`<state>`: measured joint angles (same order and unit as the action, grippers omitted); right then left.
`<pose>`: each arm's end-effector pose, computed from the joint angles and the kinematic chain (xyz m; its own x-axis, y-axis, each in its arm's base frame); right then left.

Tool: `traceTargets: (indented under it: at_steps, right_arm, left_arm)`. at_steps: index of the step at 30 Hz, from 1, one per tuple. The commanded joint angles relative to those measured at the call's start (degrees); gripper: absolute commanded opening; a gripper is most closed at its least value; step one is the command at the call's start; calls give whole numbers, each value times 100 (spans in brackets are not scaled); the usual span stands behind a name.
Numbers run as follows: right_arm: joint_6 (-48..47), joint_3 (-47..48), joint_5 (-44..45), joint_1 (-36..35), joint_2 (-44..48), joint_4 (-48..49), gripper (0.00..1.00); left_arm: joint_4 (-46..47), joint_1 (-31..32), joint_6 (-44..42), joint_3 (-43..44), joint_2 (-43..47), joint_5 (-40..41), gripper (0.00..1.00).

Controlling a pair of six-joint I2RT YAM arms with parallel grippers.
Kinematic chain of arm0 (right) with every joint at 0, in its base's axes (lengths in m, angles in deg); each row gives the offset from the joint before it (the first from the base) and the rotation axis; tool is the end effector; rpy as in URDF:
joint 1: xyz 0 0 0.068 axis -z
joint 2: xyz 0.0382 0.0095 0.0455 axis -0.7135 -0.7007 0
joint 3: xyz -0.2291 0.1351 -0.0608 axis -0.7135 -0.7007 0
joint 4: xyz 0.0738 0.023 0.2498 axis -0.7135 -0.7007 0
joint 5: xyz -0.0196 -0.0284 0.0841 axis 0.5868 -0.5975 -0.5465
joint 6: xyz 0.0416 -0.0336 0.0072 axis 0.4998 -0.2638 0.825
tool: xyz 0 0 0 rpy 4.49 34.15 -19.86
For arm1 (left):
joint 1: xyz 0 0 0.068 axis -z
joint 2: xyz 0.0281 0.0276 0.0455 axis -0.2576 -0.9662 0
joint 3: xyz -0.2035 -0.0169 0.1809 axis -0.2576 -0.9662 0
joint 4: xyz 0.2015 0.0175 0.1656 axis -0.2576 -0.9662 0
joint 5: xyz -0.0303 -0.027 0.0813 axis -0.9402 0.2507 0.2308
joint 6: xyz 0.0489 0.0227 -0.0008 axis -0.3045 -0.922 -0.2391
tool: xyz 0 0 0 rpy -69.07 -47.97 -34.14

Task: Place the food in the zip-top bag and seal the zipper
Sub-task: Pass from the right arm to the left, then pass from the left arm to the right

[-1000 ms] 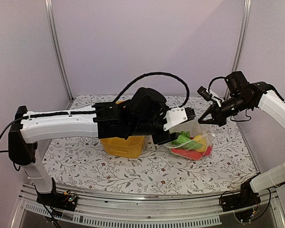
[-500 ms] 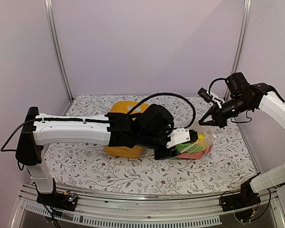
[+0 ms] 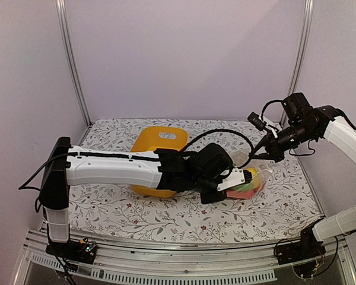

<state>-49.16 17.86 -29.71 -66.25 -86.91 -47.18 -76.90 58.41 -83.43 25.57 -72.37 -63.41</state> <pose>0.2192 0.1072 0.3358 -0.4424 -0.5520 -0.7068 -0.8856 0.3934 0.2471 0.1390 -0.4378 0.2467 0.1049 0.8019 -0.5882 0.9122 0.1579 0.3780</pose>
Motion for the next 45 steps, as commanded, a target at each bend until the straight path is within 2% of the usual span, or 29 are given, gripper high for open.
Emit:
traceTargets:
  at_steps: [1,7,12,16,20,25,31,37,39,41,45]
  right_arm:
    - [30,-13,-92,-20,77,-21,0]
    - [-167,373,-546,-39,-113,-441,1]
    - [-421,710,-729,-323,-283,-942,10]
    - [-509,756,-936,-609,-479,-930,9]
    - [-457,1033,-775,-688,-809,-879,7]
    - [-433,1351,-841,-681,-1093,-888,12]
    - [-389,1198,-802,-442,-846,-775,16]
    - [-209,963,-903,310,-485,-539,35]
    - [-251,808,-988,380,-282,-434,40]
    - [-291,535,-1041,377,-9,-228,47]
    - [-350,-101,-1016,377,231,157,50]
  left_arm:
    - [166,51,54,-36,149,331,0]
    - [-167,142,350,269,541,298,0]
    - [-422,171,915,465,1002,618,0]
    - [-146,191,1179,35,1323,474,0]
    - [68,173,1173,-375,1230,737,0]
    - [39,176,1307,-424,1217,574,0]
    - [-68,199,1439,-488,1385,715,0]
    - [-110,199,1421,-475,1584,1162,0]
    - [-132,184,1523,-495,1614,1543,0]
    - [-56,165,1620,-583,1662,1599,0]
    - [85,160,1785,-784,1699,1500,0]
